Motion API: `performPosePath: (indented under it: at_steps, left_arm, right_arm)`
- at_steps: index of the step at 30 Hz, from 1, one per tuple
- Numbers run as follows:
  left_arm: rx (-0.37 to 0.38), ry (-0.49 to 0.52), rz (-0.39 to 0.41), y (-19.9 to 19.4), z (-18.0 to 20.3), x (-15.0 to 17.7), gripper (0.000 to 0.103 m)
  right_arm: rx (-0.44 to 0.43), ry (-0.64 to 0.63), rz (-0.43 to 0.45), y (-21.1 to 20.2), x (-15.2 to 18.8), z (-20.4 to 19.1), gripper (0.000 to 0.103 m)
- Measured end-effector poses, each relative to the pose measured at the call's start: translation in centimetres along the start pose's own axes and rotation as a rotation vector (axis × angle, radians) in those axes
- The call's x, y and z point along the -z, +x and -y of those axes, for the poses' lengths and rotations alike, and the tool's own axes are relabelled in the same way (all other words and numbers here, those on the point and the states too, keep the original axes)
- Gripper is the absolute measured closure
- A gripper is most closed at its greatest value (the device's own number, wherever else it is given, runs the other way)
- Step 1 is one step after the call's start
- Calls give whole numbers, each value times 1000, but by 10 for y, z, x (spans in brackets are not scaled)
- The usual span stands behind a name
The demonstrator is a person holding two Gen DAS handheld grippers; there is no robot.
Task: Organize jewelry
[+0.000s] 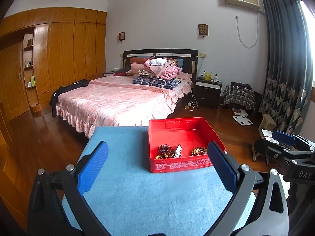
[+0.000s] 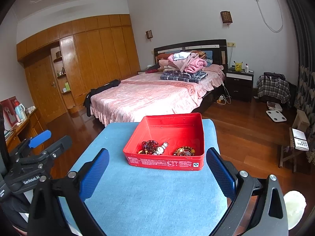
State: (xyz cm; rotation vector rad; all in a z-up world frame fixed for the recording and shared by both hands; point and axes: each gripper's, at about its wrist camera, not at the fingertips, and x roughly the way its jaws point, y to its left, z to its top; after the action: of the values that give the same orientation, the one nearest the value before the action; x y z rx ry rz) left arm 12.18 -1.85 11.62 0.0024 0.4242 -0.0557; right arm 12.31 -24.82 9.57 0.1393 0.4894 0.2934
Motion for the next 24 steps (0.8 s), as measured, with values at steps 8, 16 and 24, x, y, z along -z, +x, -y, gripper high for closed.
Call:
performPosePath:
  at_steps: [8,16,24]
  left_arm:
    - [-1,2,-3,1,0,1,5]
    - [0,1,-6,3,-1,2,5]
    - [0,1,-8,4,-1,4,5]
  right_arm:
    - [1,0,-1,0,0,0,6]
    - [0,0,-4,1,1,-1,6]
    - [0,1,-5,1,1,-1,6]
